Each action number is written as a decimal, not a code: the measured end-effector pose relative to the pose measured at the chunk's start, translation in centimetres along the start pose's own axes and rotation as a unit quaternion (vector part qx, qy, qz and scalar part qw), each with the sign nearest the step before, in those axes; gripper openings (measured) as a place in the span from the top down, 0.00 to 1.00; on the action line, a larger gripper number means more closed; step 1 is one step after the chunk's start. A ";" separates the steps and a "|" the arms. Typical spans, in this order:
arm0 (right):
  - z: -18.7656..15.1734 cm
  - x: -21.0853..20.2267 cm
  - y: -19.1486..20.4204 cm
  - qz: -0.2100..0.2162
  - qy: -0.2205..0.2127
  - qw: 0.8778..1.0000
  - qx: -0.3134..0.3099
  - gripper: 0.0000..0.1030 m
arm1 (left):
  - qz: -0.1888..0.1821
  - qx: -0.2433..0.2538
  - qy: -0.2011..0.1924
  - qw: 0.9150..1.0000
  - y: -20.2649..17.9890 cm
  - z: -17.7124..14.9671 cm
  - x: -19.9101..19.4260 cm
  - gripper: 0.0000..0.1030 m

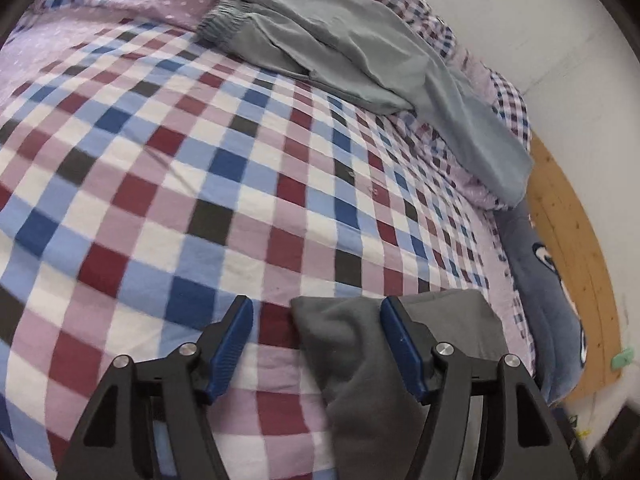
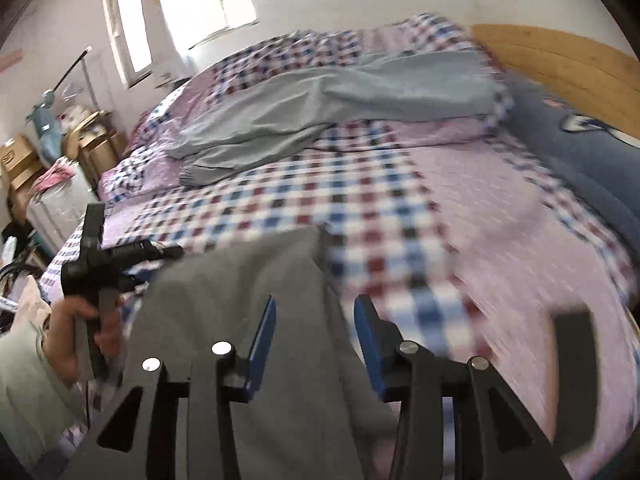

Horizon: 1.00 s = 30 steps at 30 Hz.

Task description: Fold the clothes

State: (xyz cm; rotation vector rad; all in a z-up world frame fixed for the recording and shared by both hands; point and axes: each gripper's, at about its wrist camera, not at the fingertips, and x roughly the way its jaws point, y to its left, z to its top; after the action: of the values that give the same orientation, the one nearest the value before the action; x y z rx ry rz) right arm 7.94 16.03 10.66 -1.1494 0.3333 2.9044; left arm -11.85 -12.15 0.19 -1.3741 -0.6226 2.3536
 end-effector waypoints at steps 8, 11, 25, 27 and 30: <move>4.7 12.4 -0.3 -0.020 0.091 0.996 -0.006 0.58 | 0.035 0.051 0.006 0.998 -2.1 -0.5 1.0 0.71; 4.3 14.5 -0.2 -0.018 0.114 0.993 -0.029 0.74 | 0.043 0.060 0.004 0.997 -2.5 -0.4 1.0 0.75; 4.2 9.4 2.3 -0.129 0.044 0.987 -0.083 0.79 | 0.132 0.138 -0.047 0.980 -6.4 -1.6 -3.2 0.58; 4.4 7.3 2.5 -0.114 0.020 0.991 -0.072 0.61 | 0.112 0.139 -0.060 0.982 -7.0 -2.1 -4.8 0.41; 4.5 5.3 3.5 -0.089 -0.011 0.994 -0.067 0.46 | 0.086 0.143 -0.087 0.982 -8.7 -3.1 -7.1 0.31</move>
State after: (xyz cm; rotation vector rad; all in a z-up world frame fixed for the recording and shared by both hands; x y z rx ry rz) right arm 0.73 13.07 10.94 -1.0980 0.0339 2.8169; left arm -5.15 -7.70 8.64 -1.1440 -0.2027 2.5962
